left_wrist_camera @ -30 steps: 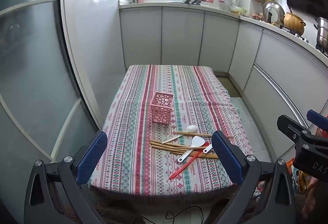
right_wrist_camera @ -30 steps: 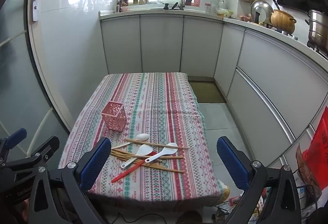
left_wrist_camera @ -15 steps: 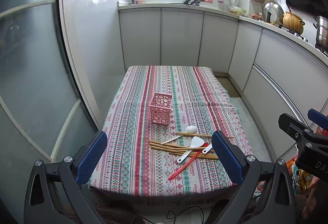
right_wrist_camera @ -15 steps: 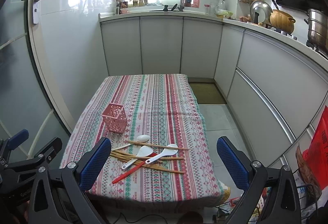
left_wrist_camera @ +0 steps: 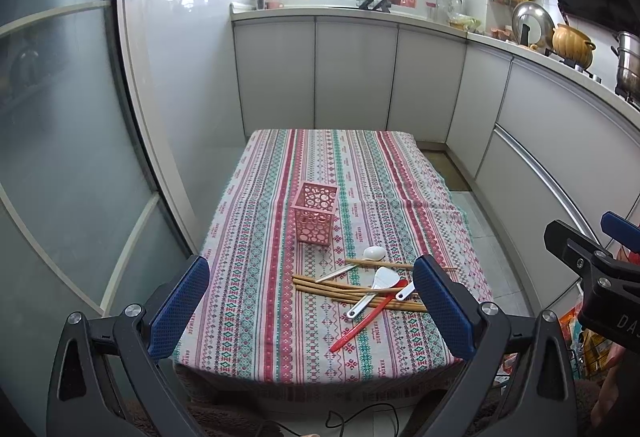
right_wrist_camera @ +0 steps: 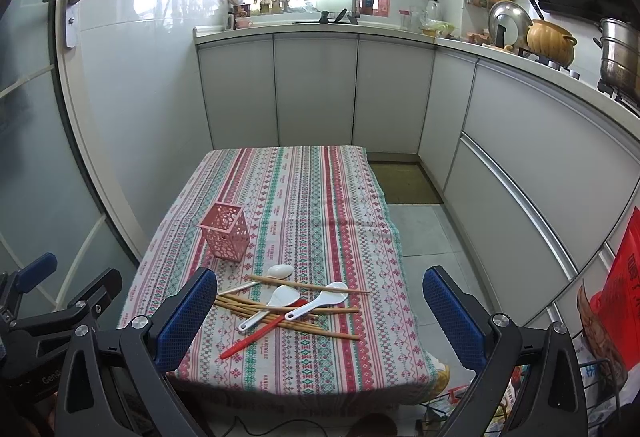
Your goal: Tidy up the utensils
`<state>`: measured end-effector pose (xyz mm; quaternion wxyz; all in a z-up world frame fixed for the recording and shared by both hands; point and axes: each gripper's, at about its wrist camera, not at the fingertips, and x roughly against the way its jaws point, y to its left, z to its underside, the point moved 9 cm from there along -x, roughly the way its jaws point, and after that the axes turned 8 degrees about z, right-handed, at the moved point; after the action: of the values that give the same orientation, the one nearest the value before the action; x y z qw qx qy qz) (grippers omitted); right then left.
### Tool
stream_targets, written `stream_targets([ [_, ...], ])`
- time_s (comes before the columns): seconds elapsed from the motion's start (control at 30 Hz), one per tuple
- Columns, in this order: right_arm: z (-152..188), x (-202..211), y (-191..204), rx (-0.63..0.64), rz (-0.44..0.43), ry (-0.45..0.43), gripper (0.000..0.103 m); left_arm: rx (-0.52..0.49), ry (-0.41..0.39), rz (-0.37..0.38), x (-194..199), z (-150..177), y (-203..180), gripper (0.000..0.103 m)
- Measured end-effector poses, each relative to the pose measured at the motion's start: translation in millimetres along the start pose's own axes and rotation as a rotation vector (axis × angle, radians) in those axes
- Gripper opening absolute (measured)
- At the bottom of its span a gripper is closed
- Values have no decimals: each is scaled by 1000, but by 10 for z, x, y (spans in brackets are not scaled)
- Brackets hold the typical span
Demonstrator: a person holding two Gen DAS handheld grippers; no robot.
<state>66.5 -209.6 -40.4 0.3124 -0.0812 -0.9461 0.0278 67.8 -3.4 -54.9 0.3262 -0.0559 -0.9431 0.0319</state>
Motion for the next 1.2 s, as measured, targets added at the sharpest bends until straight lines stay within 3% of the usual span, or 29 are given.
stream_targets([
  [1.2,8,1,8,1,-3,-4,103,-6,-10,-8,45,-25,14,103],
])
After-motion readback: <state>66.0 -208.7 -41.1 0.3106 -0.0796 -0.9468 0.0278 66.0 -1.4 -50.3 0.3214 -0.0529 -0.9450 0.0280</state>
